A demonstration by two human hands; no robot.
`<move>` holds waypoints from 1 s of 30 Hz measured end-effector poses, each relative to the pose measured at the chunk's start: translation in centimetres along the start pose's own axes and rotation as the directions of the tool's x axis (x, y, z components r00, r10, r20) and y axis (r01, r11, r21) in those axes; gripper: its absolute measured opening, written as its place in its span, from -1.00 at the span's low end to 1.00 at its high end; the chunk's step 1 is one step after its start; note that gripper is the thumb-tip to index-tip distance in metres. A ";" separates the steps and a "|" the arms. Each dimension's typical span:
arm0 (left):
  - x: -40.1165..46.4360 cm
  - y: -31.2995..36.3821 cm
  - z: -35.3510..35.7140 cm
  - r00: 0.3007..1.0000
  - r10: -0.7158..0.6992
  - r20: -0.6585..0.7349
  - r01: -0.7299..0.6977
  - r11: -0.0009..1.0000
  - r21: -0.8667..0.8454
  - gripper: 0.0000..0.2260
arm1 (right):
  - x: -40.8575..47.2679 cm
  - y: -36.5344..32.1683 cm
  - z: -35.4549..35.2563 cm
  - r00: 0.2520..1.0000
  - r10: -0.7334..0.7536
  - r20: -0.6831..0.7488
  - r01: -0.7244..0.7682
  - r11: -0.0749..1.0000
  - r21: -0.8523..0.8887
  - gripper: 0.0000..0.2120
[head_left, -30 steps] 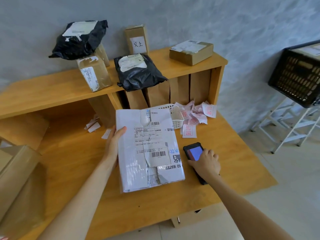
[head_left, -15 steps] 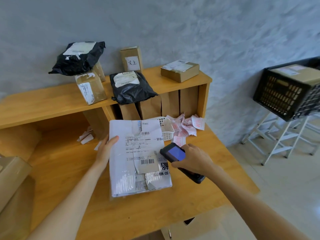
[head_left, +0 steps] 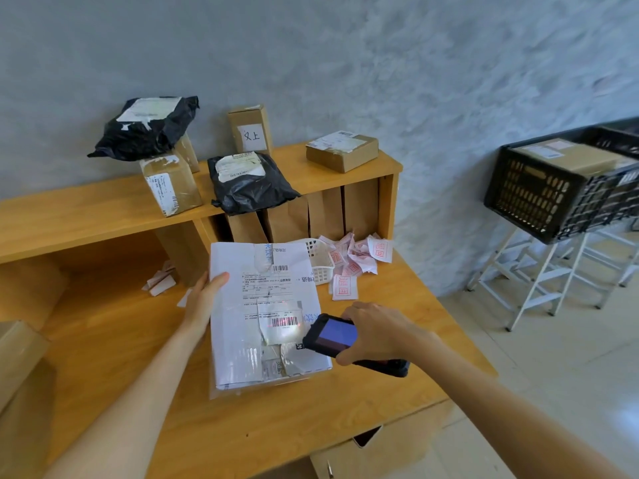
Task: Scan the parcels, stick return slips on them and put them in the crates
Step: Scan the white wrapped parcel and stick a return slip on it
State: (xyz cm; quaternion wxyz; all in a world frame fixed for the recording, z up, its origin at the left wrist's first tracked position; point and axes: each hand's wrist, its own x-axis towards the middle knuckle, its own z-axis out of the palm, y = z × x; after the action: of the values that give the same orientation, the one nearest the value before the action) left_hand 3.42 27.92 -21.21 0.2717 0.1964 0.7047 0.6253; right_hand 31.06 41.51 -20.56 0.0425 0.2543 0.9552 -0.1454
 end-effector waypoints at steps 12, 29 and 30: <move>-1.3 0.0 -0.2 0.999 0.028 0.016 -0.028 1.000 -0.005 -0.60 | -0.8 0.2 -0.4 1.000 -0.005 -0.007 0.005 1.000 -0.025 -0.37; -1.8 -0.2 -0.4 0.999 0.031 0.034 -0.030 0.999 -0.032 -0.56 | -2.2 0.2 -1.8 1.000 0.012 0.007 -0.011 0.995 -0.097 -0.37; -1.8 -0.2 -0.5 0.999 0.028 0.037 -0.027 0.999 -0.031 -0.56 | -2.3 0.1 -1.8 1.000 0.010 0.006 -0.009 0.995 -0.099 -0.36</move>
State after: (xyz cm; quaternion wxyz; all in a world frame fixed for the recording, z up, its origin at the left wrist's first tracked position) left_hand 4.49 26.39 -21.15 0.2789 0.2135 0.6874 0.6357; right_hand 33.10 41.05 -18.52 0.0589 0.2558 0.9599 -0.0984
